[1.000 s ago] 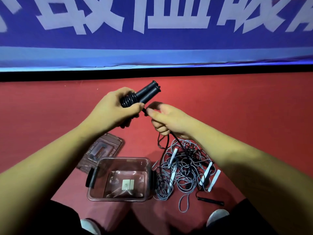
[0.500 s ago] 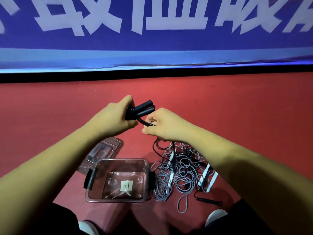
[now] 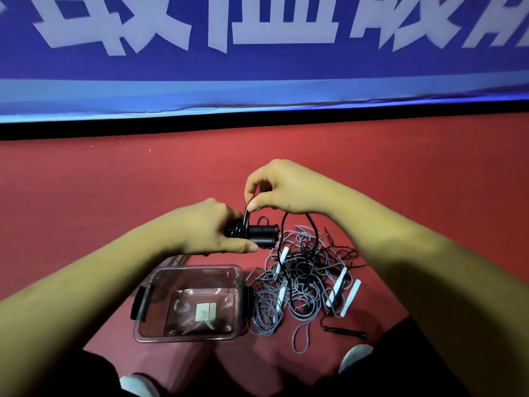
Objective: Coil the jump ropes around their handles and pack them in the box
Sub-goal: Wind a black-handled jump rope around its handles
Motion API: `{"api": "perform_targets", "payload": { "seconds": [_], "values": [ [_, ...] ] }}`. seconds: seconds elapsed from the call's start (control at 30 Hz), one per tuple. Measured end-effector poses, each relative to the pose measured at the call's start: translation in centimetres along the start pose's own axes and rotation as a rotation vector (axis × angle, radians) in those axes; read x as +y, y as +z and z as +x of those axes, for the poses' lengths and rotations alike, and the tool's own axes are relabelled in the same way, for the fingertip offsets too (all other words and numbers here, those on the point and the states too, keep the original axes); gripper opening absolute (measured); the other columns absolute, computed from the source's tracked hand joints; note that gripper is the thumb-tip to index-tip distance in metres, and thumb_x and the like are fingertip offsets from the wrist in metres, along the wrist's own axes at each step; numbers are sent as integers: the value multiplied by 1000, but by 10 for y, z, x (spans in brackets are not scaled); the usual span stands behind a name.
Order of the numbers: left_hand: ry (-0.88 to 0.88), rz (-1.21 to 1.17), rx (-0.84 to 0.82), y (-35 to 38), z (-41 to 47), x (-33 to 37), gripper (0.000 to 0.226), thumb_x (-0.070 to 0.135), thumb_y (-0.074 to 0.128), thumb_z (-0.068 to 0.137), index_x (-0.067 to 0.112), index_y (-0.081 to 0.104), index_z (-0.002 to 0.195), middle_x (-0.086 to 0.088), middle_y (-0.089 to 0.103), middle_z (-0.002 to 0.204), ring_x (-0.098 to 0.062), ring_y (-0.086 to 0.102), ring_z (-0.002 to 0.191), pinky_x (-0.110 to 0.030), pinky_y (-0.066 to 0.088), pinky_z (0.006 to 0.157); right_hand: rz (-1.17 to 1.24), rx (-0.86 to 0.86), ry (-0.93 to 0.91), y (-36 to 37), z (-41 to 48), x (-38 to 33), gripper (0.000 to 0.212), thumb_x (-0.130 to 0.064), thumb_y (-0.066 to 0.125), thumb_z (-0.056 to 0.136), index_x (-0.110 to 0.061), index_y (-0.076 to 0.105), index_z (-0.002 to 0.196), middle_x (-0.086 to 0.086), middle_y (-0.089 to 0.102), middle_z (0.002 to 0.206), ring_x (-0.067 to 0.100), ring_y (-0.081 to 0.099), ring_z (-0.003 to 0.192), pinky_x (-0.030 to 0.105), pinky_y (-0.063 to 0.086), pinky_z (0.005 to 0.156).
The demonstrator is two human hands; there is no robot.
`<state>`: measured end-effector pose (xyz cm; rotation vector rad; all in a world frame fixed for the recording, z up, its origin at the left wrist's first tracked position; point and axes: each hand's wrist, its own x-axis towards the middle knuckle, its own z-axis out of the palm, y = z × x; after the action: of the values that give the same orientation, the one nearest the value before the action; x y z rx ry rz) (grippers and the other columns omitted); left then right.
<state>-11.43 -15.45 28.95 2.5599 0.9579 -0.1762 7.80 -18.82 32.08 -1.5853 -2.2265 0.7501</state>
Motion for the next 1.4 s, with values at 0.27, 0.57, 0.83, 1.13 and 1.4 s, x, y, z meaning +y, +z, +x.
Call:
{"api": "perform_targets", "payload": {
  "seconds": [0.27, 0.57, 0.83, 1.13, 1.4],
  "values": [
    [192, -299, 57, -7, -14, 3, 29, 47, 72, 84, 22, 59, 90, 6, 61, 59, -9, 57, 49, -19, 40, 49, 427, -81, 109, 9, 7, 32, 6, -20, 70, 88, -24, 75, 87, -11, 69, 70, 3, 59, 66, 24, 47, 69],
    [255, -688, 213, -20, -29, 1, 26, 38, 61, 94, 29, 61, 118, -14, 66, 77, -28, 61, 59, -26, 48, 51, 755, -124, 249, 48, 18, 30, 19, 5, 52, 92, -9, 63, 86, 10, 58, 74, 17, 54, 62, 30, 49, 62],
    [-4, -870, 528, -41, -18, -26, 21, 22, 53, 98, 9, 56, 83, -19, 65, 70, -26, 53, 46, -28, 36, 45, 940, -149, 286, 51, 25, 27, 26, -31, 45, 103, -11, 63, 102, -3, 28, 56, 7, 22, 43, 21, 17, 42],
    [-217, -1079, 769, -62, -15, -78, 15, 25, 59, 97, 10, 58, 94, -19, 59, 77, -26, 53, 48, -29, 47, 46, 607, -114, 244, 58, 21, -5, 30, -25, 40, 105, -7, 61, 97, -3, 37, 57, 12, 32, 46, 24, 30, 47],
    [-308, -616, 502, -45, -1, -86, 19, 22, 66, 94, 13, 54, 107, -16, 62, 79, -26, 60, 60, -26, 44, 47, 132, -13, 97, 39, 10, -24, 30, -36, 55, 97, -12, 69, 85, -8, 42, 54, 5, 36, 43, 19, 28, 46]
  ]
}}
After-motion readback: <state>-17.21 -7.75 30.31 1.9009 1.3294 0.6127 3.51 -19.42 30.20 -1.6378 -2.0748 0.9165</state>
